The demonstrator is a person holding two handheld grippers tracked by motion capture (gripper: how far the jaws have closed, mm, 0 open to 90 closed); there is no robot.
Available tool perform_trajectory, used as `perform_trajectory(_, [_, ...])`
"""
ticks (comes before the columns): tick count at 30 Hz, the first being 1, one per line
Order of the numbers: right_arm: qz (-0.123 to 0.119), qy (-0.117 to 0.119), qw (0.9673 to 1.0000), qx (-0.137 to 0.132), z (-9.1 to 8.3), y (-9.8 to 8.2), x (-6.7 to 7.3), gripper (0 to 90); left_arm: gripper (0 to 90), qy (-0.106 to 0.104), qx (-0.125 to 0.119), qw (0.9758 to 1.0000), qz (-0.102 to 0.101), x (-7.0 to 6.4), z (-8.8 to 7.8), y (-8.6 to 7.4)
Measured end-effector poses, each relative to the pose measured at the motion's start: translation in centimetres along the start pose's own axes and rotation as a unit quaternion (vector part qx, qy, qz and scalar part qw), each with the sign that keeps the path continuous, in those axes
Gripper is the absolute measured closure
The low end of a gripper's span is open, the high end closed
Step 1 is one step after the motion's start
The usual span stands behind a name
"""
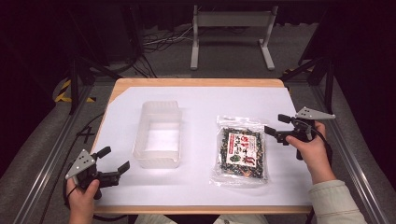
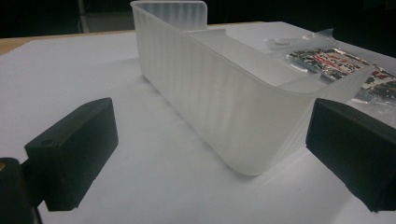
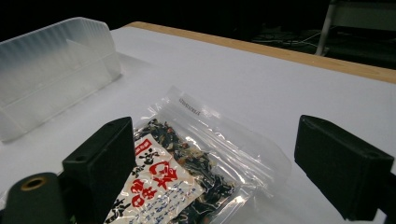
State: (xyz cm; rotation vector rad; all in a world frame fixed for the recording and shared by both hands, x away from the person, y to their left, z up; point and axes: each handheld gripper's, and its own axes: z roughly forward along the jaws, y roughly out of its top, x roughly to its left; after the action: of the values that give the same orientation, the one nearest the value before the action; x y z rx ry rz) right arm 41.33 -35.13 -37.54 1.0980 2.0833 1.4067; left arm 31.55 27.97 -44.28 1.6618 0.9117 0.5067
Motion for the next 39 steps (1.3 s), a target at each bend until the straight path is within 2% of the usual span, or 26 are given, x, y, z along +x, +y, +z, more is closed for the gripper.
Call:
perform_trajectory(2, [-0.003, -0.004, 1.0000, -0.001, 0.3, 0.3, -0.1, 14.2, 3.4, -0.005, -0.005, 1.0000, 0.006, -0.1, 0.1, 0.0])
perform_trajectory(5, [-0.001, -0.010, 0.9999, -0.006, 0.7, 0.6, -0.3, 16.3, 3.2, -0.018, -0.017, 0.9997, 0.003, -0.3, 0.3, 0.1])
perform_trajectory(7, [-0.006, -0.014, 0.9999, 0.001, 1.0, 0.8, -0.7, 20.6, 3.5, -0.013, -0.012, 0.9998, 0.007, -0.4, 0.3, 0.1])
perform_trajectory(12, [-0.014, -0.030, 0.9993, 0.019, 1.9, 0.8, -1.5, 24.9, 3.8, -0.010, -0.008, 0.9999, 0.006, -0.3, 0.3, 0.1])
perform_trajectory(14, [-0.015, -0.029, 0.9993, 0.018, 2.3, 0.7, -1.9, 26.8, 4.1, -0.008, -0.008, 0.9999, -0.002, -0.3, 0.3, 0.1])
perform_trajectory(16, [-0.010, -0.027, 0.9995, 0.016, 2.8, 0.5, -2.3, 28.3, 4.7, -0.011, -0.012, 0.9998, -0.007, -0.4, 0.3, 0.1])
perform_trajectory(21, [-0.003, -0.025, 0.9992, 0.031, 3.7, -0.1, -3.2, 32.2, 5.7, -0.011, -0.006, 0.9999, 0.000, -0.4, 0.4, 0.1])
perform_trajectory(26, [0.019, -0.017, 0.9978, 0.061, 4.7, -1.0, -4.1, 32.4, 6.7, -0.006, 0.003, 0.9999, 0.007, -0.5, 0.4, 0.1])
perform_trajectory(32, [0.038, -0.009, 0.9957, 0.084, 5.4, -1.6, -4.3, 26.8, 8.7, -0.008, 0.005, 0.9999, 0.013, -0.6, 0.4, 0.1])
perform_trajectory(39, [0.049, -0.002, 0.9936, 0.102, 6.1, -2.1, -4.4, 26.8, 9.0, -0.009, 0.008, 0.9998, 0.015, -0.7, 0.5, 0.1])
